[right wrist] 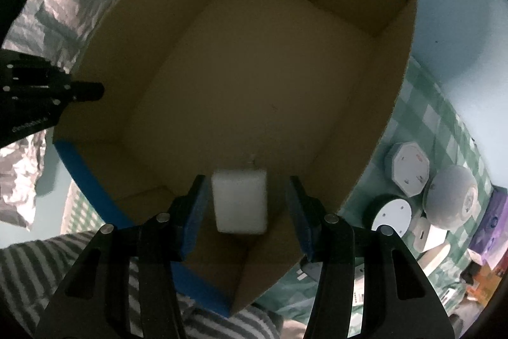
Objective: Flip cup upside down
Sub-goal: 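Lower the white charger into the box and open the right tool, then move the right tool back over the table to the orange-and-white power bank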
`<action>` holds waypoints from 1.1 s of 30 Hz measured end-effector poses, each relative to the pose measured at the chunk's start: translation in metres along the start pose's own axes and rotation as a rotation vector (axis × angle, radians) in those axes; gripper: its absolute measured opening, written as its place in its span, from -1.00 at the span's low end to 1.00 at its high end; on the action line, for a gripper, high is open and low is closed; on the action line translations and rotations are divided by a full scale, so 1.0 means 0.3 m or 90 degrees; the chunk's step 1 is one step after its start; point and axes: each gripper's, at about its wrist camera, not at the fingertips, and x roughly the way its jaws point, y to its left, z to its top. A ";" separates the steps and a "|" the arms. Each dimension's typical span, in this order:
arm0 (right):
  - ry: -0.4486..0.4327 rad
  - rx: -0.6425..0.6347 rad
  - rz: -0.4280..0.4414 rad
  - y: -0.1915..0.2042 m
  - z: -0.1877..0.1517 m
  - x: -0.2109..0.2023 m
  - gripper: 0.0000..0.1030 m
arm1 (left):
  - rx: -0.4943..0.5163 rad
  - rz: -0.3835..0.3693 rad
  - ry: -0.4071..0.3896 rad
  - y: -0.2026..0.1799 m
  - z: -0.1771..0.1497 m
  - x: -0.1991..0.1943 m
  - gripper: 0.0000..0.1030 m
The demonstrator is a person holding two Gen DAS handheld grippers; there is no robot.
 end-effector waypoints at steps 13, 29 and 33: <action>-0.044 0.022 -0.007 -0.028 -0.027 -0.130 0.08 | 0.002 0.002 -0.006 -0.007 -0.003 -0.011 -0.89; -0.075 0.202 -0.032 -0.257 -0.162 -0.282 0.28 | 0.001 -0.001 -0.013 -0.008 -0.003 -0.030 -0.89; -0.073 0.261 -0.031 -0.358 -0.228 -0.289 0.28 | 0.000 -0.001 -0.013 -0.008 -0.002 -0.031 -0.89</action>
